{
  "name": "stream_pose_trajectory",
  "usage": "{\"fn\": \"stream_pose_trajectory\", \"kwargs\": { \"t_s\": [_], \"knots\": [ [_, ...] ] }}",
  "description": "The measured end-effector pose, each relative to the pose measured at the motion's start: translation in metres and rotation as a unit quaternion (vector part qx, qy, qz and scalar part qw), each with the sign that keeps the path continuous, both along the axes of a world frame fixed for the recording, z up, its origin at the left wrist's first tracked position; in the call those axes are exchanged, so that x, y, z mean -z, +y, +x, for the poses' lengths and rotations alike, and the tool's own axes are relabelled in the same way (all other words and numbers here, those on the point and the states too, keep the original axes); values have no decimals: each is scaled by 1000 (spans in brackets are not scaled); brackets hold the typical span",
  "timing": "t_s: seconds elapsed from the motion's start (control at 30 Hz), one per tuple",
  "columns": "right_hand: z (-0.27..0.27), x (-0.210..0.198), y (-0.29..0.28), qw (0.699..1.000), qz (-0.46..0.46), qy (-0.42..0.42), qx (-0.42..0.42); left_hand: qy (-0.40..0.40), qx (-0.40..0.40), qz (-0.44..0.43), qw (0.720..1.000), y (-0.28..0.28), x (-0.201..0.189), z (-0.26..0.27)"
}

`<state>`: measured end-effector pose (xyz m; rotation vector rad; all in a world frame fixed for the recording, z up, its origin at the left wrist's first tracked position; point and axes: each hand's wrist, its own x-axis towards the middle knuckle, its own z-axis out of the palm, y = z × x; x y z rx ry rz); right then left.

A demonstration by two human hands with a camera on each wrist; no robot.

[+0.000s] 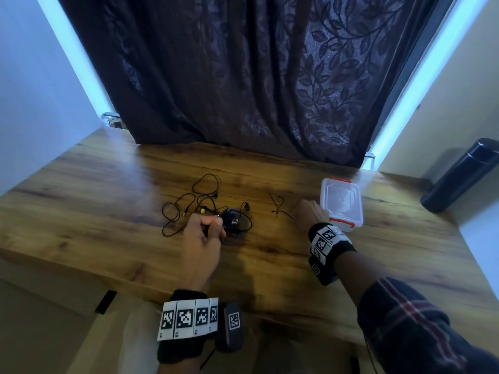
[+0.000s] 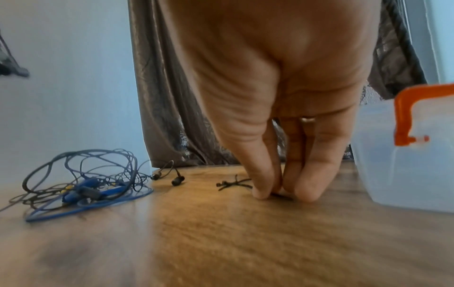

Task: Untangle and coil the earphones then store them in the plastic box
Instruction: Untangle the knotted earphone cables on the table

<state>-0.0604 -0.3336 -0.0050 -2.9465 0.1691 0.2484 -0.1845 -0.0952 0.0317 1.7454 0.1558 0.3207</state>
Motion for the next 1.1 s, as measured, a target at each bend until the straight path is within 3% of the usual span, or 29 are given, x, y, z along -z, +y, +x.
{"fn": "stream_pose_trajectory", "kwargs": {
  "t_s": [0.37,0.57,0.63,0.73,0.87,1.0,1.1],
  "knots": [
    [-9,-9,-2,1000,-9,10,-10,-14,-8,-2,1000,6,-6,-3],
    [-12,-18,2,988,-87,-127,-28,-25,-5,-4,1000,7,-8,-6],
    [-9,-17,-1,989,-20,-148,-12,-19,-5,-15,1000,8,-7,-5],
    [-11,-18,-1,977,179,-117,-3,-7,-9,-33,999,12,-6,-4],
    [-47,-27,24,901,425,-68,-47,-9,-6,-46,999,12,-5,-5],
    [-81,-31,54,841,537,-53,-42,-21,-1,-31,999,8,-3,-4],
    [-97,-31,68,829,557,-40,-24,-17,-14,-38,999,8,-4,-4]
  ]
}}
